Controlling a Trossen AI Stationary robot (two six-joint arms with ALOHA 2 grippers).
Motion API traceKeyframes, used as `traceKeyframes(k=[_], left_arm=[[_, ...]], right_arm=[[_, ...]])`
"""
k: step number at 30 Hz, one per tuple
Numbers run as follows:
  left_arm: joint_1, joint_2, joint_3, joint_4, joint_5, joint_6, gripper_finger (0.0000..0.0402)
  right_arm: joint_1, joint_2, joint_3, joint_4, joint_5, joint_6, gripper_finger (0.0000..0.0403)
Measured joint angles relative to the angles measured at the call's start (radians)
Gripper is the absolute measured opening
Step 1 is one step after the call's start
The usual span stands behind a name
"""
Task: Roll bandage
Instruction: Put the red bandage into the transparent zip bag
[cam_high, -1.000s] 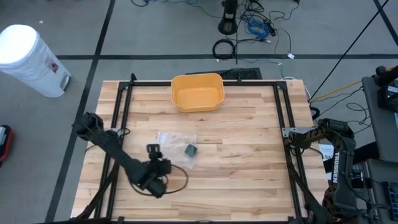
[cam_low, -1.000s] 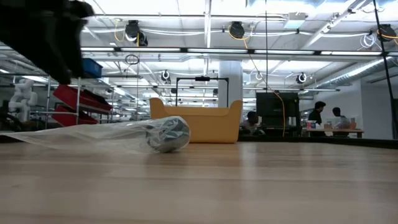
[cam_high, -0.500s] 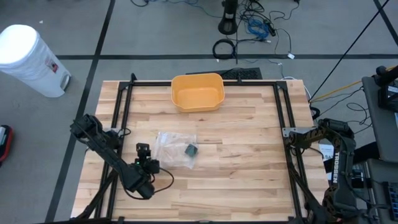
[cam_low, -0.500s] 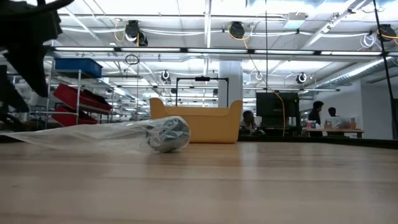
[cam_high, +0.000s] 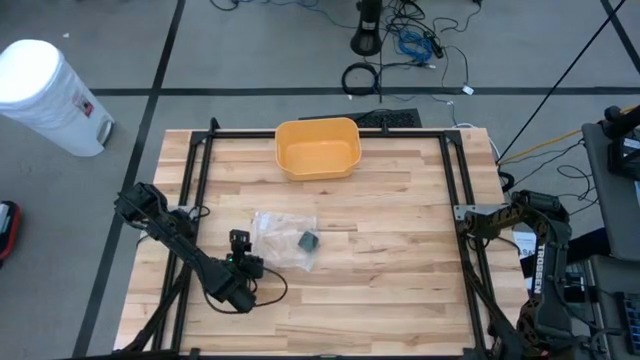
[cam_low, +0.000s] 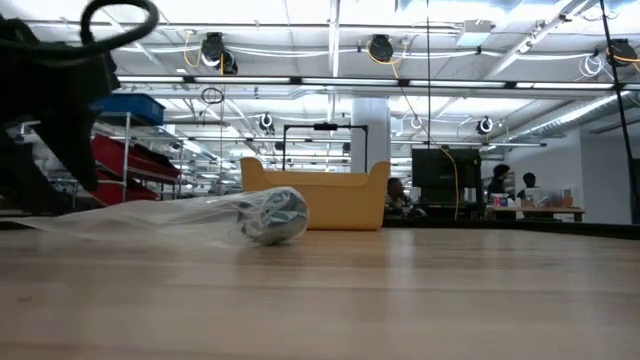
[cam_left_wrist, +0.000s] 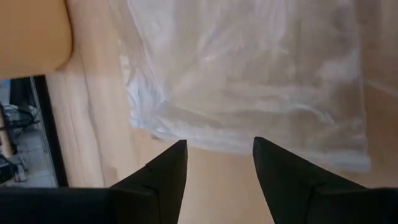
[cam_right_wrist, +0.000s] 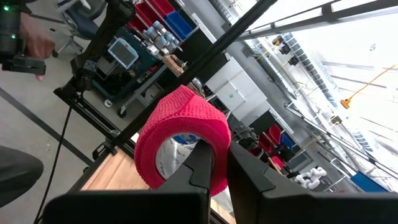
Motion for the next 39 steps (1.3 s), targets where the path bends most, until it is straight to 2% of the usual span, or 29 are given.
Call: traceKeyframes(k=[9, 16, 26, 32, 36, 39], left_arm=[[0.079, 0.000, 0.014, 0.129, -0.043, 0.169, 0.0189], [0.065, -0.001, 0.162, -0.158, -0.023, 0.113, 0.0189], [0.089, 0.052, 0.099, -0.158, 0.007, 0.140, 0.0189], [0.122, 0.115, 0.087, -0.072, 0.022, 0.164, 0.0189], [0.137, 0.133, 0.087, 0.081, 0.014, 0.243, 0.0189], [0.138, 0.133, 0.093, 0.205, -0.043, 0.290, 0.0189]], right_arm=[[0.000, 0.000, 0.000, 0.000, 0.000, 0.000, 0.0025], [0.000, 0.000, 0.000, 0.000, 0.000, 0.000, 0.0025], [0.000, 0.000, 0.000, -0.001, -0.001, 0.001, 0.0025], [0.000, 0.000, 0.000, 0.000, 0.000, 0.001, 0.0025], [0.000, 0.000, 0.000, 0.000, 0.000, 0.001, 0.0025], [0.000, 0.000, 0.000, 0.000, 0.000, 0.001, 0.0025]])
